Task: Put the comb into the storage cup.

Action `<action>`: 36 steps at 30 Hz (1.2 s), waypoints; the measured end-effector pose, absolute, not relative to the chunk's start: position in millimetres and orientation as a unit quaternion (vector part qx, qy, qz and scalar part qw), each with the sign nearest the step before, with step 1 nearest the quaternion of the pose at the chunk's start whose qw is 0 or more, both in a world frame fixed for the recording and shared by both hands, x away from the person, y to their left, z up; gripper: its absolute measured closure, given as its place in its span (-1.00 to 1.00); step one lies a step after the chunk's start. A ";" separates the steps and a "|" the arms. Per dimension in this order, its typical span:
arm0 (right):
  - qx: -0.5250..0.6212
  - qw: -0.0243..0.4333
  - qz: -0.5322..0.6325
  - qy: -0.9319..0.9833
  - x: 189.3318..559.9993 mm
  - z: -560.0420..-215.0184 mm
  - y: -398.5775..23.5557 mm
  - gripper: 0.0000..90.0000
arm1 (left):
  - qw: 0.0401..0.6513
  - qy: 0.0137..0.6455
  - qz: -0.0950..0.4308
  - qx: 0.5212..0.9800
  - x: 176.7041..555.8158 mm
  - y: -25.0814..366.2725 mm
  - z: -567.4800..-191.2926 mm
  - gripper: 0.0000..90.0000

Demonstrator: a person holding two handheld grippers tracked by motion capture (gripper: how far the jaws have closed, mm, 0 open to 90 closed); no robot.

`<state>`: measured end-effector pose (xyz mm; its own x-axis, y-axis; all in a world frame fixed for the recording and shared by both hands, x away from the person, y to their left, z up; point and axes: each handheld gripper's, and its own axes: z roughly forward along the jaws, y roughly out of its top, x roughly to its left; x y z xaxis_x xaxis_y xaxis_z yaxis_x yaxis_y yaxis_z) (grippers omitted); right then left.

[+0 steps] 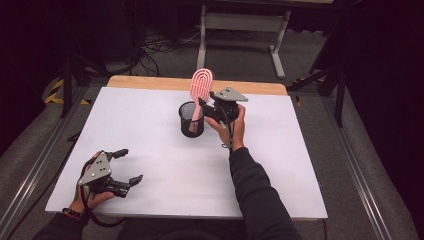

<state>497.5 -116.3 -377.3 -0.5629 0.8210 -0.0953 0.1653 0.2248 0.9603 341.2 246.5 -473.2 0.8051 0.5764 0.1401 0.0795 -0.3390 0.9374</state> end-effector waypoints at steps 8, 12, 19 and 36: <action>0.322 0.323 0.519 0.723 492.3 -371.1 -113.4 0.16 | 0.537 0.212 0.229 0.784 341.7 247.7 -473.3 -0.89; 0.316 0.326 0.519 0.724 489.7 -368.6 -112.8 0.15 | 0.534 0.213 0.231 0.785 342.2 247.1 -473.6 -0.89; 0.305 0.330 0.519 0.727 484.2 -363.8 -111.5 0.10 | 0.533 0.213 0.231 0.785 342.0 246.9 -473.6 -0.89; 0.285 0.334 0.530 0.725 469.2 -349.4 -112.6 -0.27 | 0.535 0.216 0.230 0.783 342.0 247.3 -473.4 -0.89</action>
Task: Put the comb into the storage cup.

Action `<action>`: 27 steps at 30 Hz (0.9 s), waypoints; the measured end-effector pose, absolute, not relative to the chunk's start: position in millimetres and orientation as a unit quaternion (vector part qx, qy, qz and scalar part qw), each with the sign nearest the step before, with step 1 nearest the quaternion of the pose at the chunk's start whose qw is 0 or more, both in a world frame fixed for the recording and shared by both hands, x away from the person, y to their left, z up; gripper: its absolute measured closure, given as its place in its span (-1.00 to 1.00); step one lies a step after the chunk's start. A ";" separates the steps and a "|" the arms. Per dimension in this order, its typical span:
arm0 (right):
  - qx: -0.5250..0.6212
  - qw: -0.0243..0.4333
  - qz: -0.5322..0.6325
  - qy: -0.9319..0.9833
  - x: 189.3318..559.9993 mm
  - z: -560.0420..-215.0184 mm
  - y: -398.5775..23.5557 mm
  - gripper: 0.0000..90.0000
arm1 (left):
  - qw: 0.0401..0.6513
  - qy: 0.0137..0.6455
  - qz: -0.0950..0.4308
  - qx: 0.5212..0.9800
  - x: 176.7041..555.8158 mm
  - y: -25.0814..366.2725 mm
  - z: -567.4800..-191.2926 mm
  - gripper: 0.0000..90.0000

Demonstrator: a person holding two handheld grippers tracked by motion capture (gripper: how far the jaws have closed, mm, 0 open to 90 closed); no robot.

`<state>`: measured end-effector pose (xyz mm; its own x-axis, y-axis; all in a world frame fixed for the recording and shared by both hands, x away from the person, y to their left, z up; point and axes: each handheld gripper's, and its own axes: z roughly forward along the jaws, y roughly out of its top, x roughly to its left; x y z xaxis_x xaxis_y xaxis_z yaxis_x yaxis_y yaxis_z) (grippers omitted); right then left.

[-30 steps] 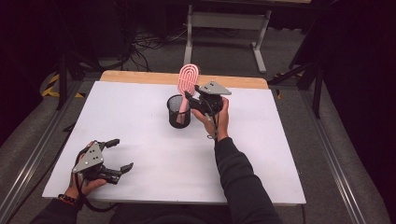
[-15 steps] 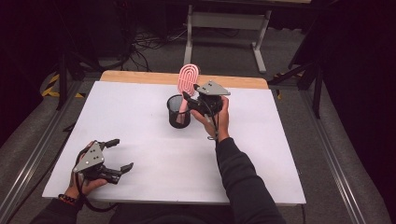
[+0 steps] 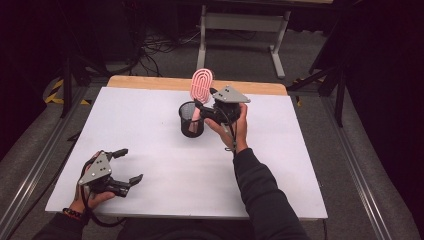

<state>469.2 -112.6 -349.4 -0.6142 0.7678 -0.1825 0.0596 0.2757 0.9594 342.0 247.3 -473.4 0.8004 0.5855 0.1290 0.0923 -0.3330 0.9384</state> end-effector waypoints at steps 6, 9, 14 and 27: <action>0.273 0.341 0.530 0.727 460.1 -346.9 -107.9 -0.56 | 0.536 0.215 0.231 0.783 341.0 246.4 -473.0 -0.89; 0.267 0.350 0.521 0.731 456.4 -345.3 -105.0 -0.66 | 0.536 0.216 0.229 0.783 341.6 246.5 -473.3 -0.90; 0.261 0.358 0.517 0.732 450.9 -343.4 -105.0 -0.75 | 0.536 0.215 0.229 0.784 341.8 247.0 -473.4 -0.90; 0.250 0.369 0.519 0.730 436.4 -343.7 -117.0 -0.76 | 0.533 0.215 0.228 0.786 342.0 245.5 -474.0 -0.90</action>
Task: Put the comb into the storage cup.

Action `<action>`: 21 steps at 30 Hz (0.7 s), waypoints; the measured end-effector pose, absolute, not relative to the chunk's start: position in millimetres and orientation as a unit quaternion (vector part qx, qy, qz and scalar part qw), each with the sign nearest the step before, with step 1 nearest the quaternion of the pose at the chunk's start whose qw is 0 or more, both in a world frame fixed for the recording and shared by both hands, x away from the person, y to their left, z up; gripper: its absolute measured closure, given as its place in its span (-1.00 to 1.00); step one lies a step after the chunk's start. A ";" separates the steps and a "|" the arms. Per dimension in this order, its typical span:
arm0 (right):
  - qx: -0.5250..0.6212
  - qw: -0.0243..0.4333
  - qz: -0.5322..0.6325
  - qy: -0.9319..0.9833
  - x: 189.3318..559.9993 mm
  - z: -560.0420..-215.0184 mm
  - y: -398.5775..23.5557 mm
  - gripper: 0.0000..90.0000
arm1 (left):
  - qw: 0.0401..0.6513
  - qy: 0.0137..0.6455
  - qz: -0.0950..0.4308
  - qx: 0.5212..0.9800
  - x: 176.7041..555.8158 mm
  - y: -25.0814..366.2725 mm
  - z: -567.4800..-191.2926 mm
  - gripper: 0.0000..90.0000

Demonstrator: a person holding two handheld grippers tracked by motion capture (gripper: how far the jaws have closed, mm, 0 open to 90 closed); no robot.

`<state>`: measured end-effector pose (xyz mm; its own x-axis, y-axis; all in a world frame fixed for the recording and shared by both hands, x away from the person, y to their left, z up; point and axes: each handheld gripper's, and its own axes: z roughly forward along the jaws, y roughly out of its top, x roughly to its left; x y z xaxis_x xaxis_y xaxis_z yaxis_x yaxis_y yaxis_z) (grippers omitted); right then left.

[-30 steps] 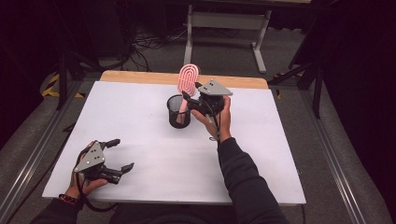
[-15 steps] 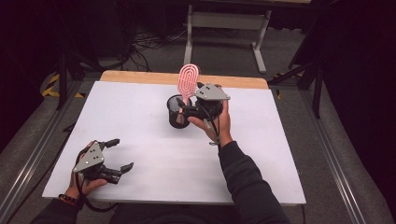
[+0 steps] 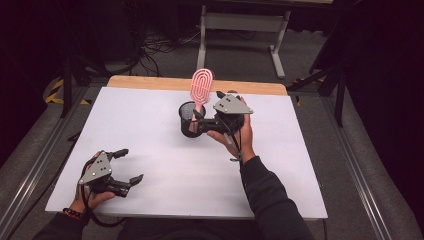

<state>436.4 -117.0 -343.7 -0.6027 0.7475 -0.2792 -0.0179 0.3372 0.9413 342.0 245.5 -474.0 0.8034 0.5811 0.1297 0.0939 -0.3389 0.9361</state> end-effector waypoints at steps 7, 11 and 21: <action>0.245 0.375 0.518 0.729 425.6 -343.0 -125.0 -0.76 | 0.533 0.215 0.229 0.786 341.6 245.4 -473.7 -0.90; 0.244 0.377 0.517 0.729 421.3 -343.8 -129.5 -0.76 | 0.532 0.213 0.230 0.787 341.5 244.6 -473.9 -0.90; 0.241 0.382 0.514 0.730 412.6 -345.2 -139.6 -0.76 | 0.531 0.214 0.230 0.787 341.9 244.0 -474.1 -0.90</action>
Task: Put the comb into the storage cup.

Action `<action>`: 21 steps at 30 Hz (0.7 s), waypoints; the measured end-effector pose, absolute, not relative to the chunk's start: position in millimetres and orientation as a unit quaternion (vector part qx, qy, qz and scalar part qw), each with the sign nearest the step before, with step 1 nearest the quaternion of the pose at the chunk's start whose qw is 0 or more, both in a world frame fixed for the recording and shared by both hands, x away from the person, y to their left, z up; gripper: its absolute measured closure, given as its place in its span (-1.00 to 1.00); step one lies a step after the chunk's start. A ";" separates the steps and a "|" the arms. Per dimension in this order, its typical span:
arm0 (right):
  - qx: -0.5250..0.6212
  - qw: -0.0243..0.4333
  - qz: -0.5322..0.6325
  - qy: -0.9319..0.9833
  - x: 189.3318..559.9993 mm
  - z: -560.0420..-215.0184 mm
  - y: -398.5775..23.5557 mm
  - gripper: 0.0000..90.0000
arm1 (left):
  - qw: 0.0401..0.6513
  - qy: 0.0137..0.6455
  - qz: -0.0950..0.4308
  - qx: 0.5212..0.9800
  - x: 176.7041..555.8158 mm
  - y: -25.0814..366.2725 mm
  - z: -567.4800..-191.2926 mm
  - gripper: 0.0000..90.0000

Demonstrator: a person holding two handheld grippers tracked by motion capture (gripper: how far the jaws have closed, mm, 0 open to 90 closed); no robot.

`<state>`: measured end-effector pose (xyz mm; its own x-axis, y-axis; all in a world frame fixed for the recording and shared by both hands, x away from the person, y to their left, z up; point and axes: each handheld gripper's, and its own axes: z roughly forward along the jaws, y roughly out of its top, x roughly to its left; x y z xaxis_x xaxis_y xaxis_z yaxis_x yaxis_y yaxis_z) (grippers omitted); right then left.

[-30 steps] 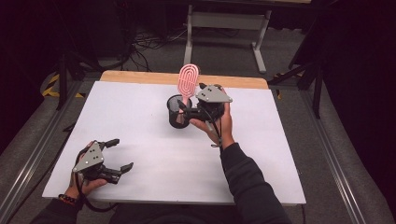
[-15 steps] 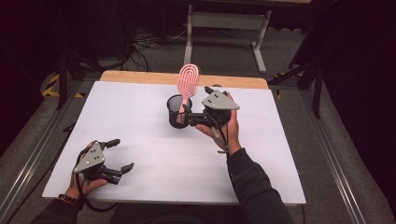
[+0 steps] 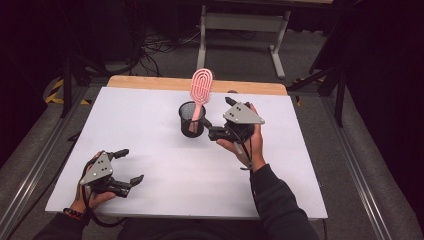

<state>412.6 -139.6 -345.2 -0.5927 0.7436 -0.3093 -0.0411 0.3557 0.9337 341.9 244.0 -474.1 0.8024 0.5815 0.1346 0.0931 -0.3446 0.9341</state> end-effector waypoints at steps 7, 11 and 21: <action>0.239 0.385 0.511 0.730 407.7 -348.0 -145.2 -0.77 | 0.531 0.215 0.231 0.787 341.8 244.1 -474.1 -0.90; 0.237 0.387 0.507 0.733 404.8 -350.6 -147.0 -0.77 | 0.532 0.215 0.230 0.786 341.8 244.3 -474.1 -0.90; 0.237 0.386 0.510 0.731 396.2 -357.9 -154.4 -0.78 | 0.528 0.214 0.232 0.788 341.9 243.2 -475.0 -0.90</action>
